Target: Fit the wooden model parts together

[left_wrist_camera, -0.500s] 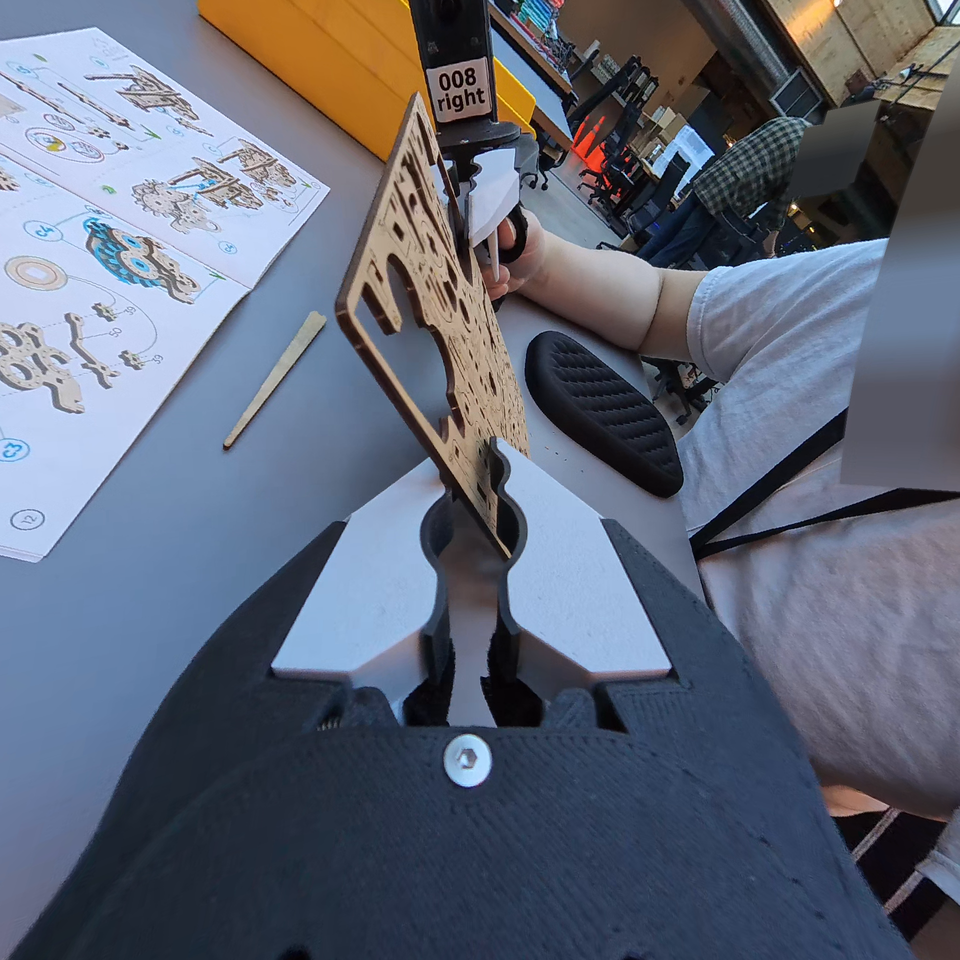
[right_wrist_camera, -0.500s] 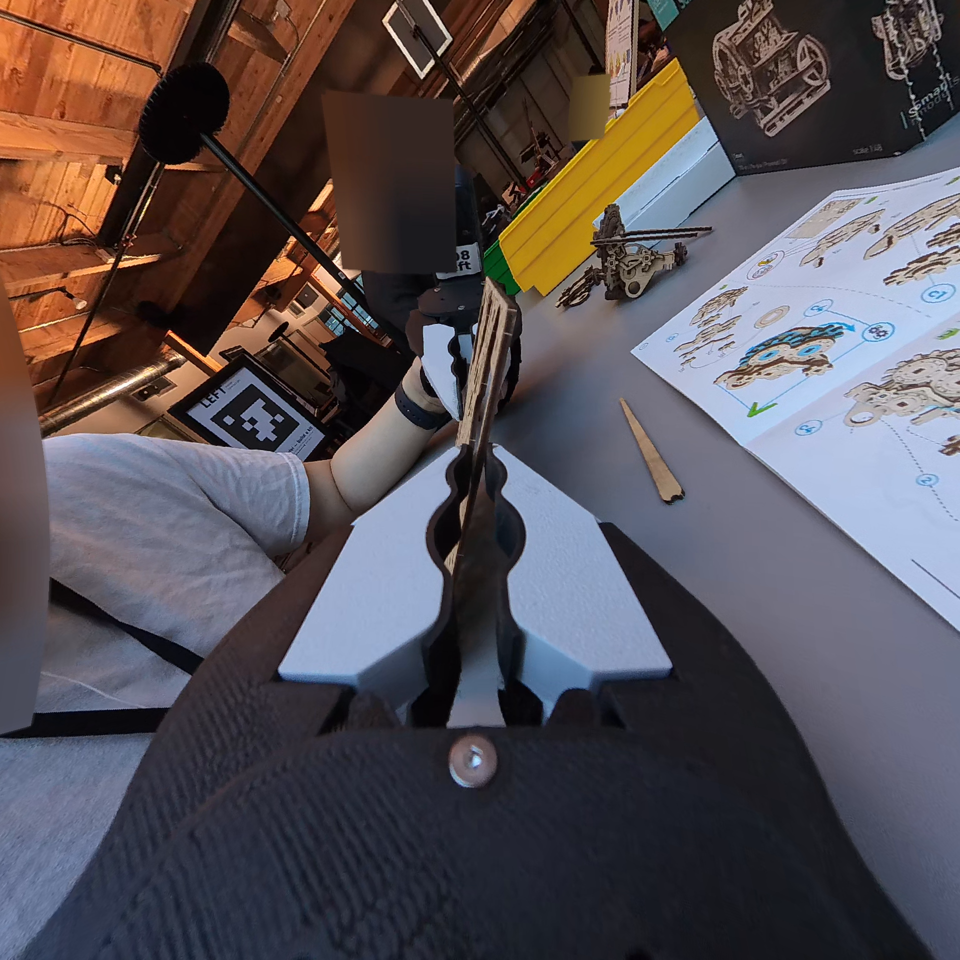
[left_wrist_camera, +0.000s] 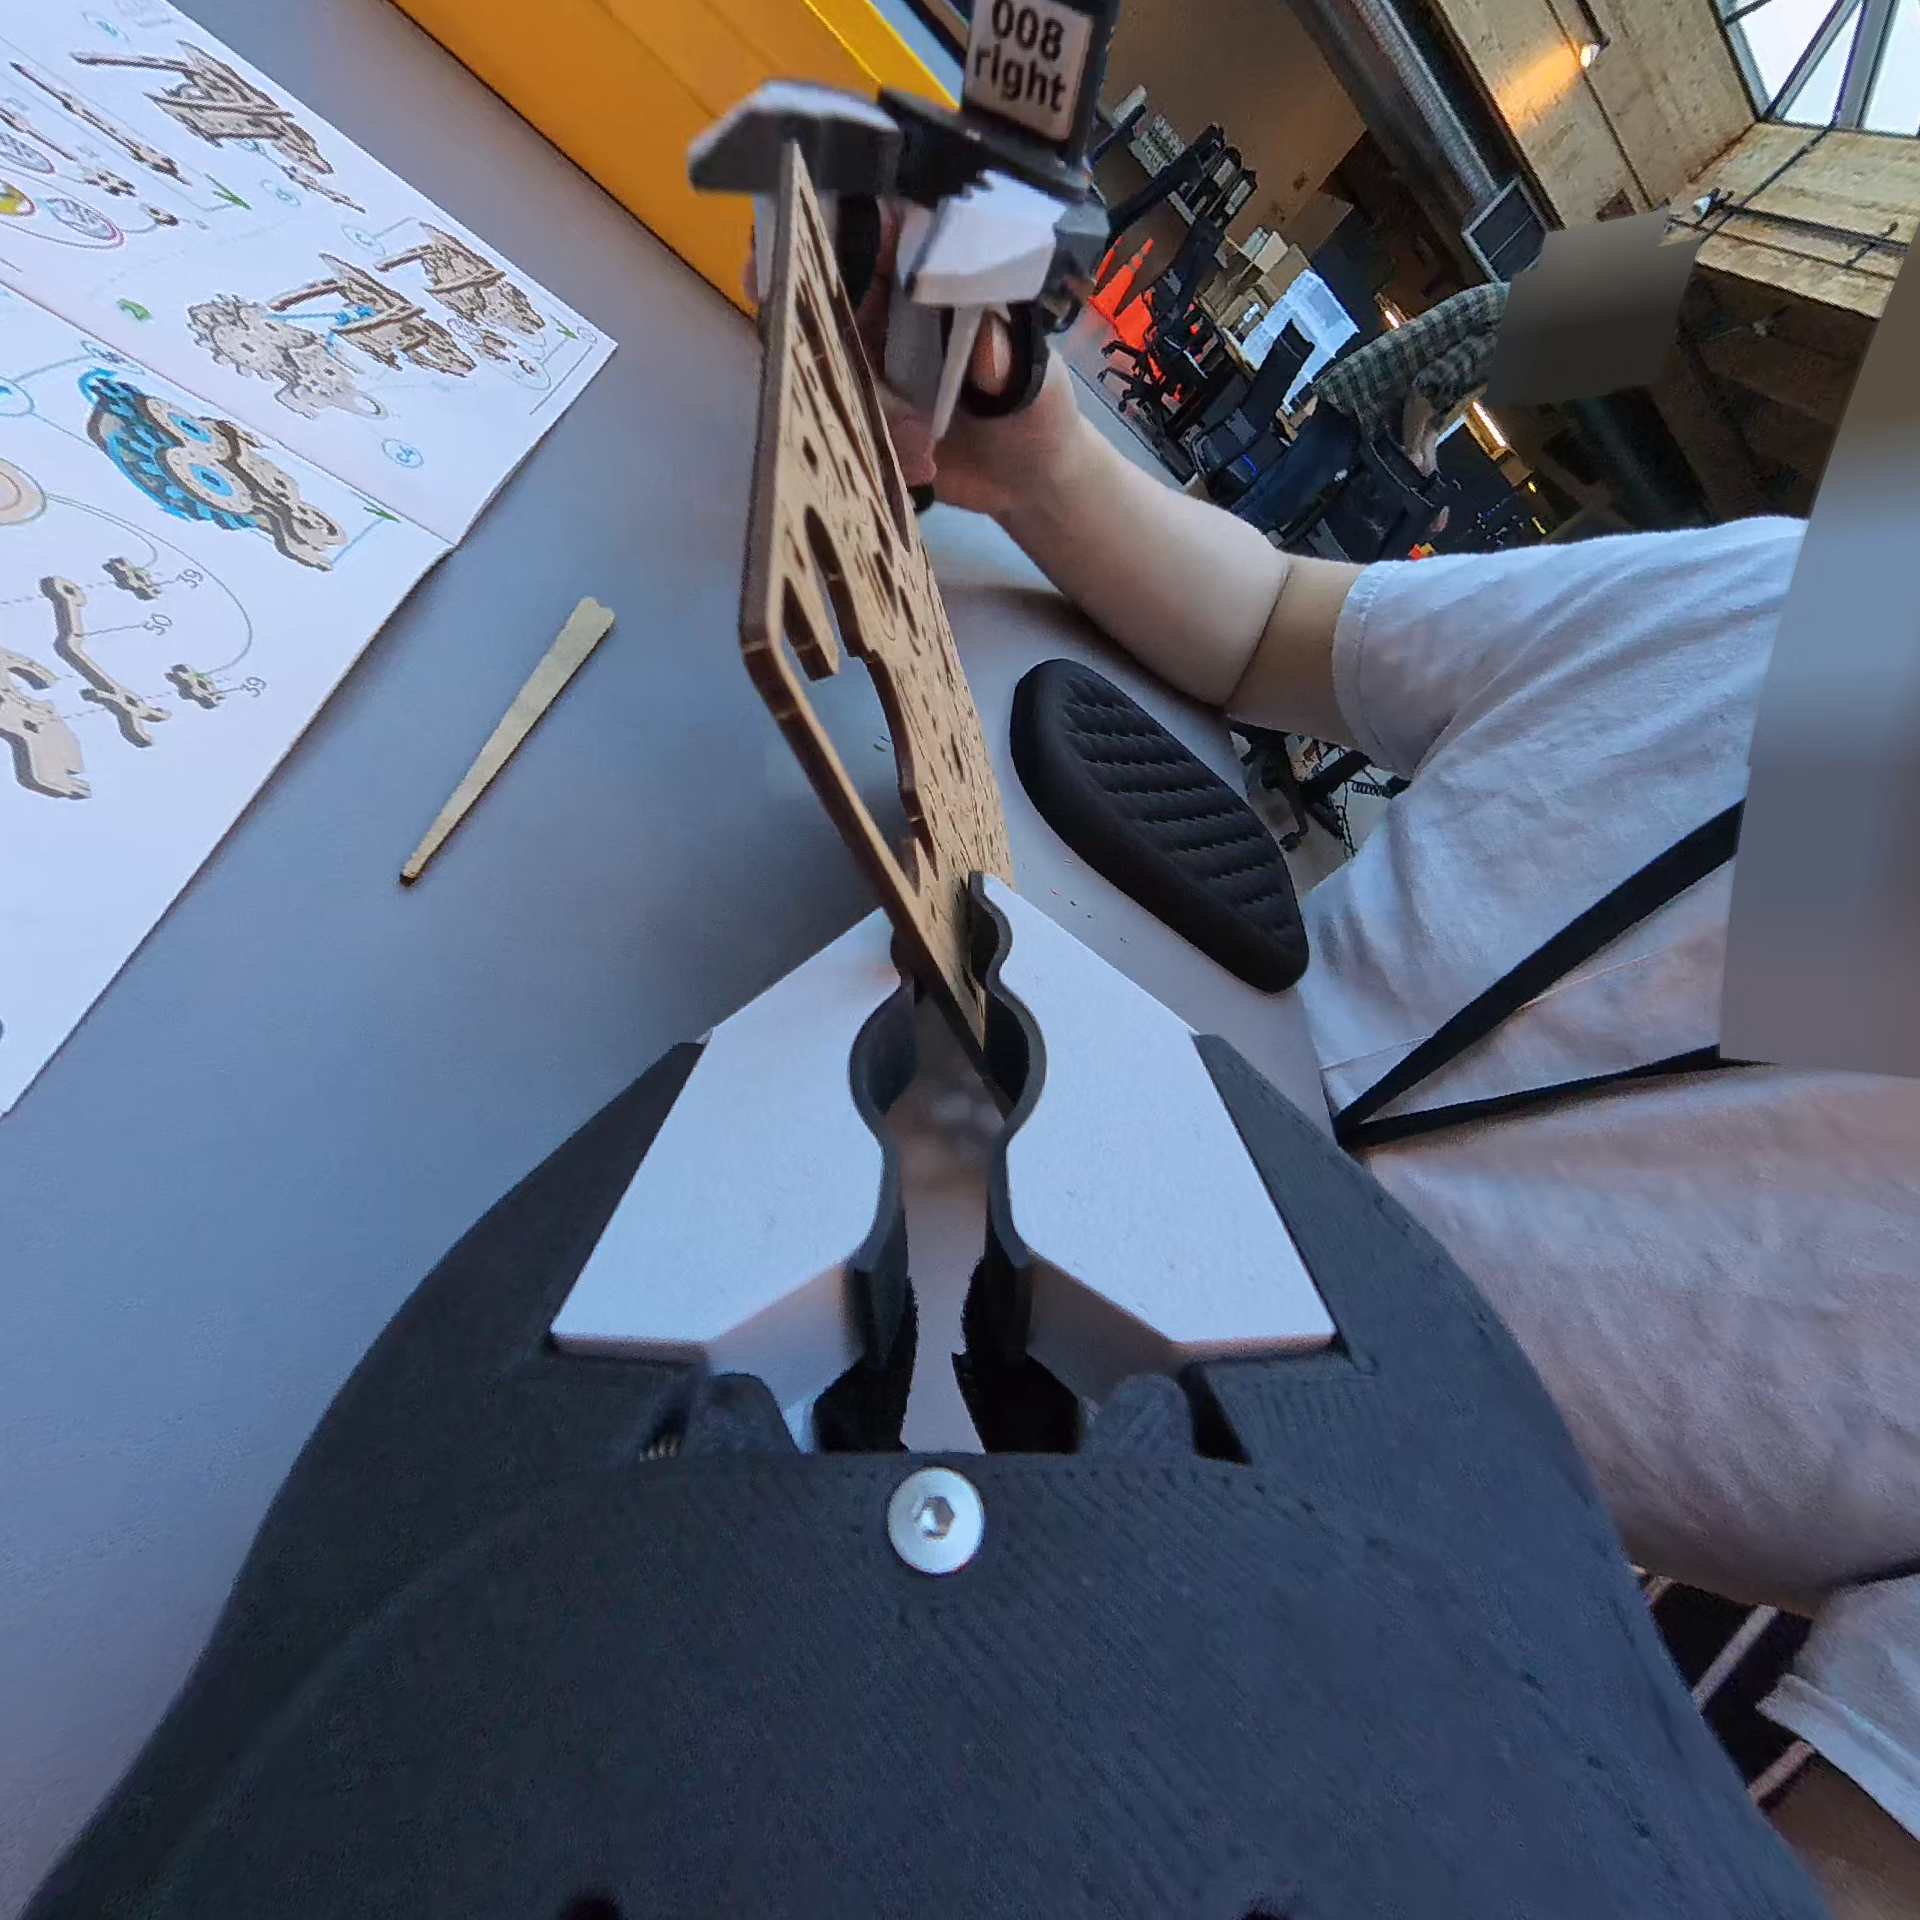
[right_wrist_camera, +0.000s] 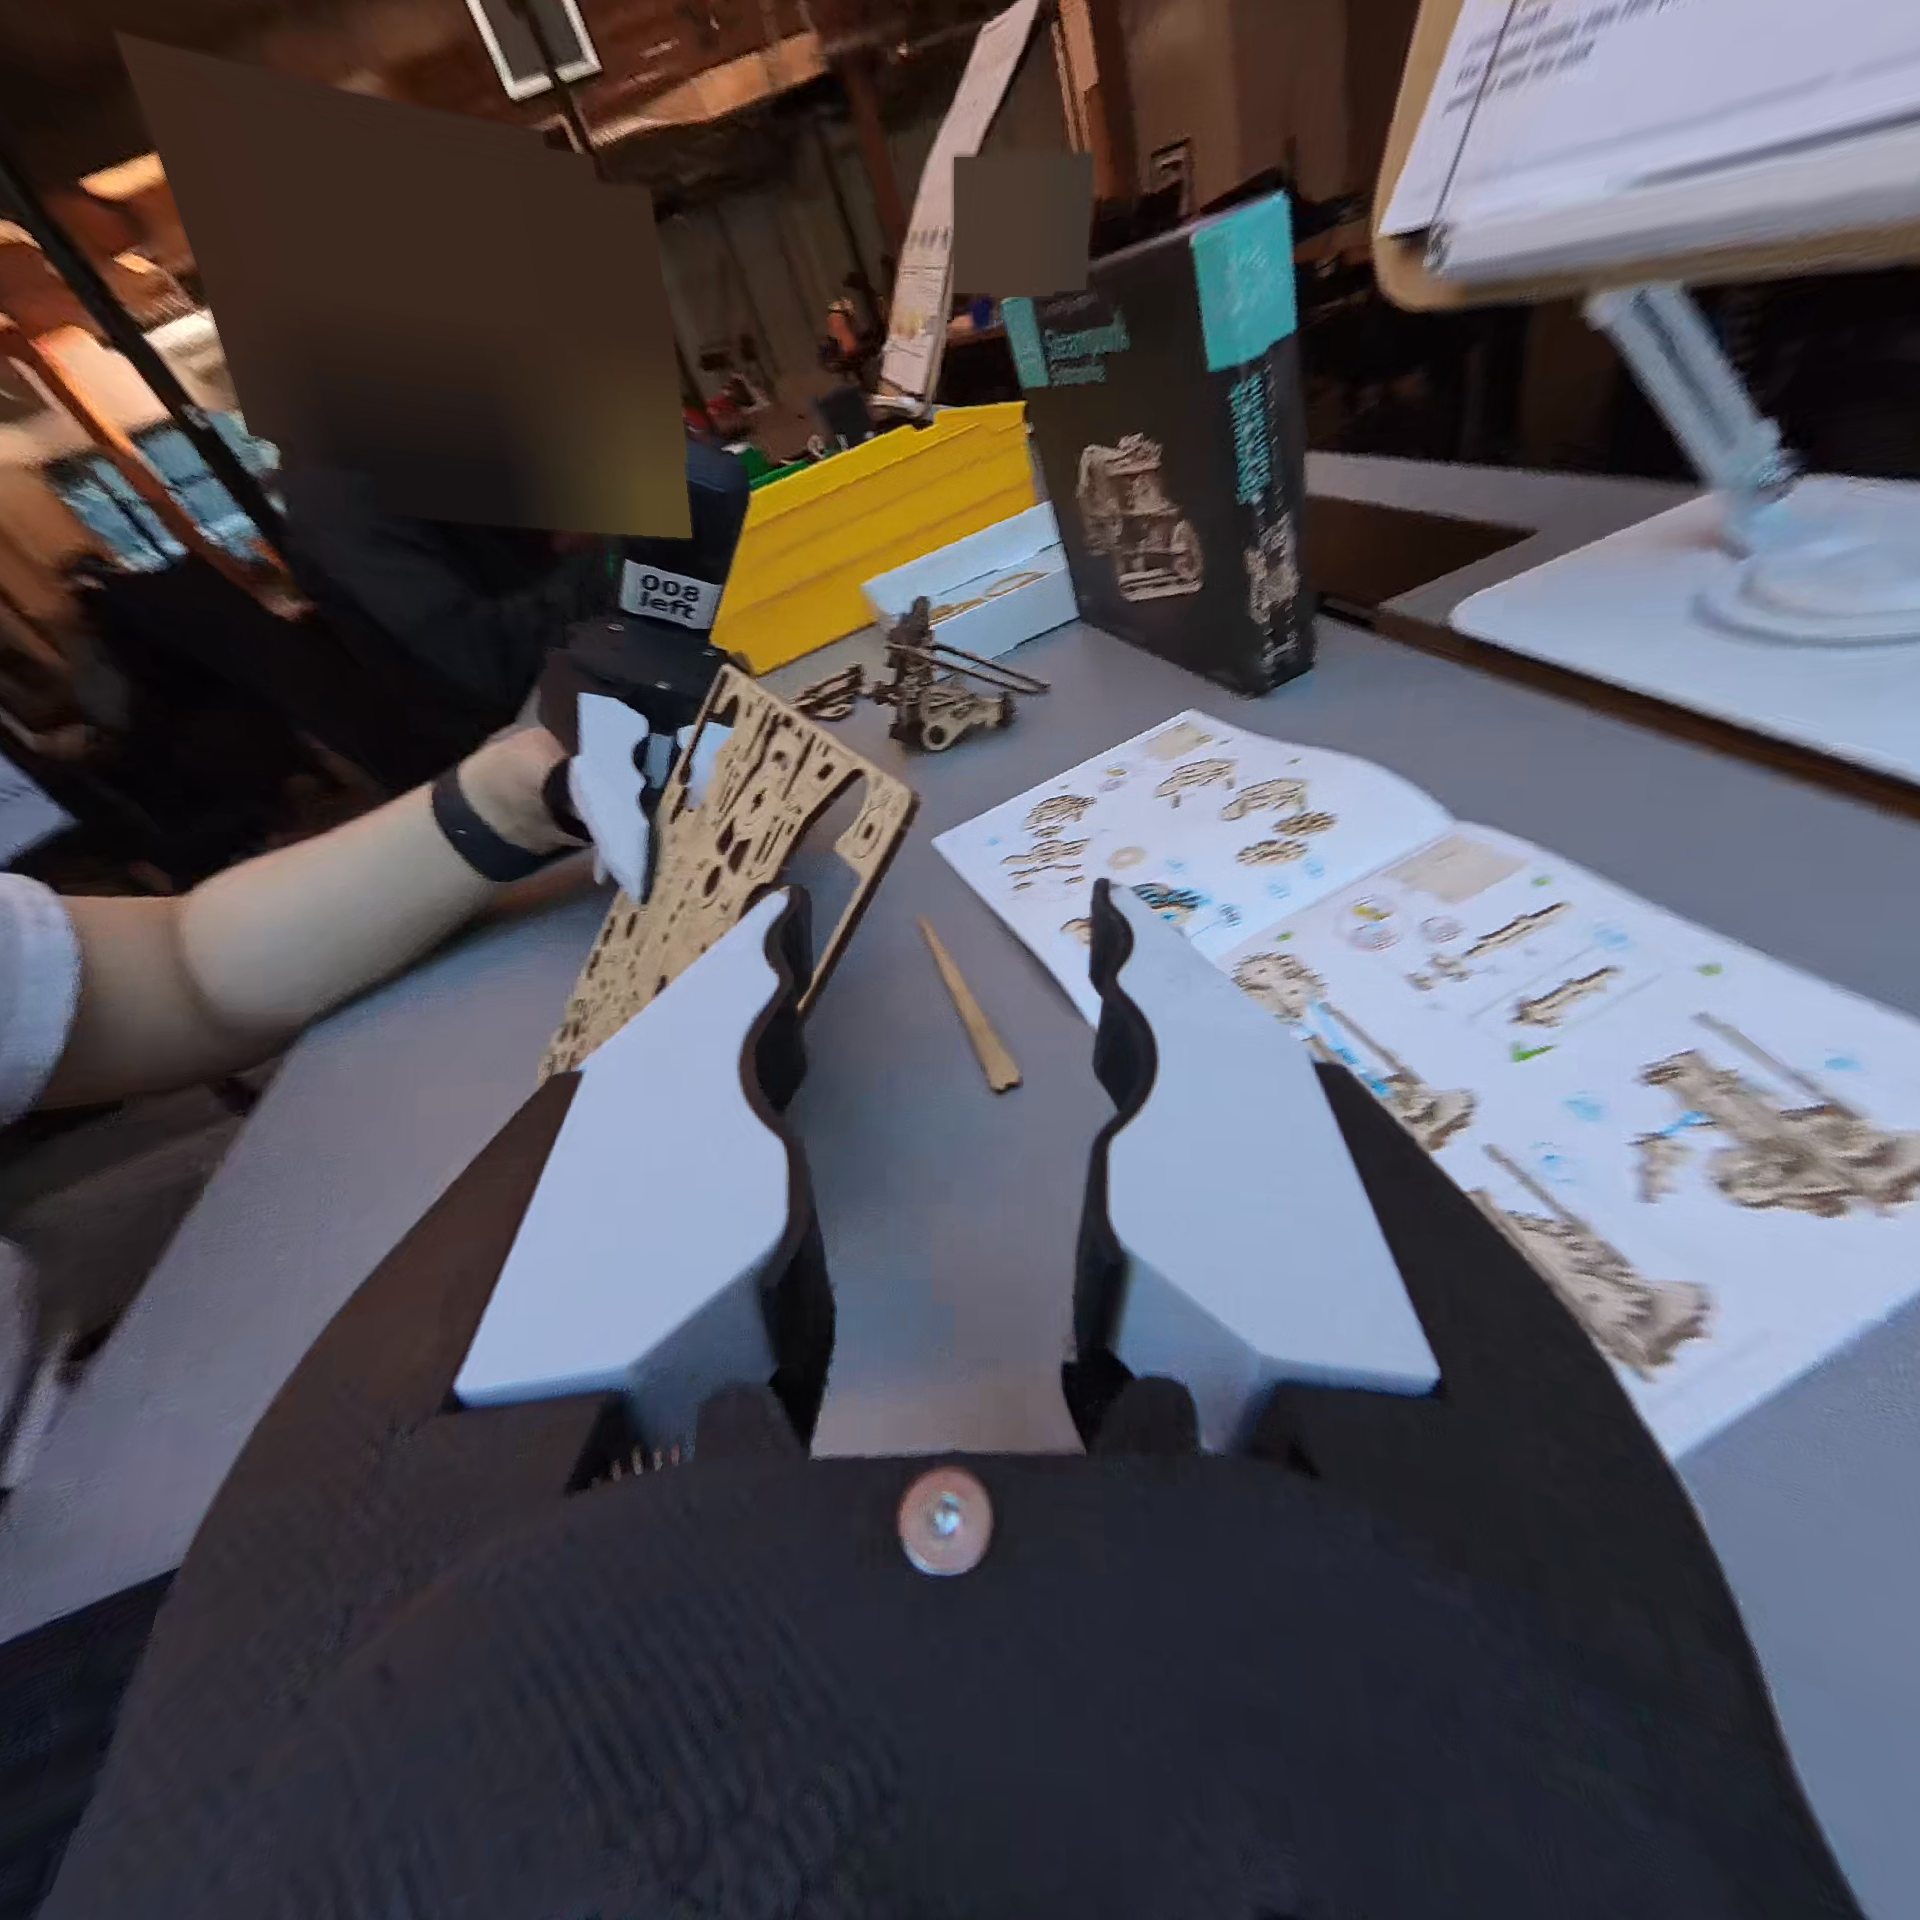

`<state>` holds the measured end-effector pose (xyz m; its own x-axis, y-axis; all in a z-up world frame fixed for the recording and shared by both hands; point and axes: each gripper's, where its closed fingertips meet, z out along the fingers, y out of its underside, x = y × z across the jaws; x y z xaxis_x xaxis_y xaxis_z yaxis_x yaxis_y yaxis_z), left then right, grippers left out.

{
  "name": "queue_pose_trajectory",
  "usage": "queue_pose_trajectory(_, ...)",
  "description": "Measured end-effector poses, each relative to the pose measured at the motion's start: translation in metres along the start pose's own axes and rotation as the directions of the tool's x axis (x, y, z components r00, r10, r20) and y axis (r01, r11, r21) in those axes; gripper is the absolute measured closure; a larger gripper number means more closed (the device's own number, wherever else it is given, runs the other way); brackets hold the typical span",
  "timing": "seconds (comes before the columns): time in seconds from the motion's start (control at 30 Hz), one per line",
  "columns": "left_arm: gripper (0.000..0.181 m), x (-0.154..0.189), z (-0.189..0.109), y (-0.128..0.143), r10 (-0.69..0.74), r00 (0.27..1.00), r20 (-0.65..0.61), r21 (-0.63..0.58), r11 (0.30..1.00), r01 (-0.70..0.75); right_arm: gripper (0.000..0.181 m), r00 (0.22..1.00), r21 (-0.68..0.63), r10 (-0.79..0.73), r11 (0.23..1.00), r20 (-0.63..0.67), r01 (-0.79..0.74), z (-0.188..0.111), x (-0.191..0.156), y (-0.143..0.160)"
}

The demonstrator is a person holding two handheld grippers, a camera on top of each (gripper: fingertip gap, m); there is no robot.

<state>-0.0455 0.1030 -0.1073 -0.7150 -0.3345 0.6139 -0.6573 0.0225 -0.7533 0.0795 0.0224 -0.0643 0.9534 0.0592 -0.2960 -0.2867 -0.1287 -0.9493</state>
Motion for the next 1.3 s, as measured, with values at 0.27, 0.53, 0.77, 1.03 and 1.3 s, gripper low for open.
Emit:
queue_pose_trajectory(0.27,0.179,0.029,-0.038,0.015,0.135,0.991,0.011,-0.152,0.979,-0.132,0.133,0.99,-0.193,-0.144,0.971,-0.01,0.139,0.009,-0.021,0.009)
queue_pose_trajectory(0.53,0.18,0.014,-0.046,0.004,0.089,0.995,0.055,-0.06,0.995,-0.086,0.133,0.844,-0.145,-0.522,0.85,-0.122,0.505,0.024,-0.066,-0.054)
queue_pose_trajectory(0.77,0.179,0.013,-0.018,0.002,0.119,0.993,0.021,-0.049,0.992,-0.118,0.09,0.825,-0.585,-0.544,0.623,0.152,0.519,0.093,-0.093,-0.045)
queue_pose_trajectory(1.03,0.18,0.023,-0.011,0.001,0.195,0.981,0.021,-0.062,0.979,-0.193,0.095,0.861,-0.816,-0.456,0.394,0.226,0.424,0.112,-0.076,0.017)
queue_pose_trajectory(1.3,0.178,0.019,-0.009,0.001,0.208,0.978,0.032,-0.054,0.977,-0.206,0.13,0.912,-0.855,-0.285,0.348,0.295,0.385,0.107,-0.087,0.041)
